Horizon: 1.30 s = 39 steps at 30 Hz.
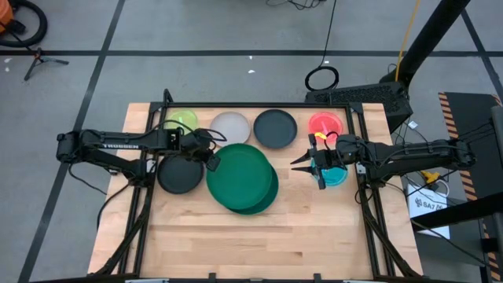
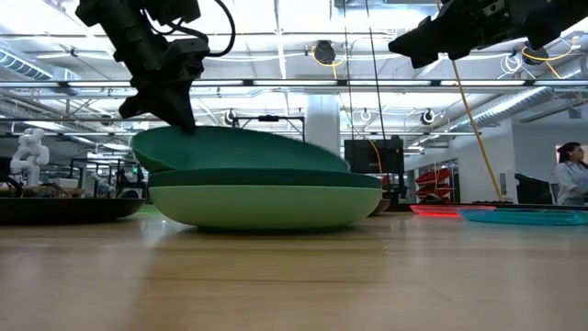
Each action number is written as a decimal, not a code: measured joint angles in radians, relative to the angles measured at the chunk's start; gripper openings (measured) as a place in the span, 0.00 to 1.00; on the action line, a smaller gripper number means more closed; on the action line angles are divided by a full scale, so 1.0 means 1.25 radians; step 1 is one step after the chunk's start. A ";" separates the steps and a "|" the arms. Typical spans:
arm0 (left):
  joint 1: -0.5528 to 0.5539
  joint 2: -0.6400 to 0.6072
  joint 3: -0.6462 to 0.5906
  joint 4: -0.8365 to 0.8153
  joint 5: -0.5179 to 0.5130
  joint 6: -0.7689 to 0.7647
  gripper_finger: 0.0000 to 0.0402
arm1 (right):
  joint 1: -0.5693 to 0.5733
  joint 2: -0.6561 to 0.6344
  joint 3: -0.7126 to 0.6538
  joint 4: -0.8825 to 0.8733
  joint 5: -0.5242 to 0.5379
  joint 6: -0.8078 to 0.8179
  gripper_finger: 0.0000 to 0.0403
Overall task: Stack plastic plates
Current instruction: Stack the dark green plate on top of the other dark green plate, then stack the top black plate on top of the dark green plate
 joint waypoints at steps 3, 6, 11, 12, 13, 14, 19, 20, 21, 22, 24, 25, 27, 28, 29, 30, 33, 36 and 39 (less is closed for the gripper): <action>0.000 0.000 0.000 0.000 0.000 -0.002 0.15 | 0.000 0.000 0.000 0.000 0.000 0.000 0.18; 0.000 -0.001 0.000 0.000 0.000 -0.003 0.19 | 0.000 0.000 0.000 0.000 0.000 0.000 0.18; 0.000 -0.001 0.000 0.000 0.000 0.001 0.23 | 0.000 0.000 0.000 0.000 0.000 0.000 0.18; 0.000 -0.001 0.000 0.000 0.000 0.005 0.23 | 0.000 0.000 0.000 0.000 0.000 0.000 0.18; -0.001 -0.001 0.000 0.000 0.000 0.011 0.24 | 0.000 0.000 0.000 0.000 0.000 0.000 0.18; -0.004 -0.001 0.000 0.000 0.000 0.021 0.24 | 0.000 0.000 0.000 0.000 0.000 0.000 0.18; -0.040 -0.001 0.000 0.013 0.000 0.137 0.24 | 0.000 0.000 0.000 0.000 0.000 0.000 0.18; -0.050 -0.001 0.000 0.020 -0.001 0.162 0.24 | 0.000 0.000 0.000 0.000 0.000 0.000 0.18; -0.061 -0.001 0.000 0.027 -0.007 0.185 0.24 | 0.000 0.000 0.000 0.000 0.000 0.003 0.18; -0.073 -0.001 0.000 0.035 -0.018 0.205 0.24 | 0.000 0.000 0.000 0.000 0.002 0.010 0.18; -0.102 -0.001 0.000 0.057 -0.057 0.242 0.24 | 0.001 0.000 0.000 0.000 0.031 0.037 0.18; -0.119 -0.001 0.000 0.073 -0.083 0.260 0.24 | 0.001 0.000 0.000 0.000 0.051 0.054 0.18; -0.155 -0.001 0.000 0.114 -0.139 0.300 0.24 | 0.000 0.000 0.000 0.000 0.090 0.086 0.18; -0.174 -0.001 0.000 0.136 -0.167 0.323 0.24 | 0.000 0.000 0.000 0.001 0.110 0.104 0.18; -0.194 -0.001 0.000 0.156 -0.193 0.350 0.24 | 0.000 0.000 0.000 0.001 0.132 0.125 0.18; -0.213 -0.001 0.000 0.174 -0.216 0.378 0.24 | 0.000 0.000 0.000 0.002 0.158 0.151 0.18; -0.266 -0.001 0.000 0.222 -0.265 0.480 0.24 | 0.000 0.000 0.000 0.001 0.209 0.206 0.18; -0.306 -0.001 -0.007 0.276 -0.270 0.593 0.24 | 0.000 0.002 0.000 0.001 0.208 0.232 0.18; -0.324 -0.001 -0.034 0.336 -0.270 0.691 0.24 | 0.000 0.008 0.000 0.001 0.227 0.275 0.18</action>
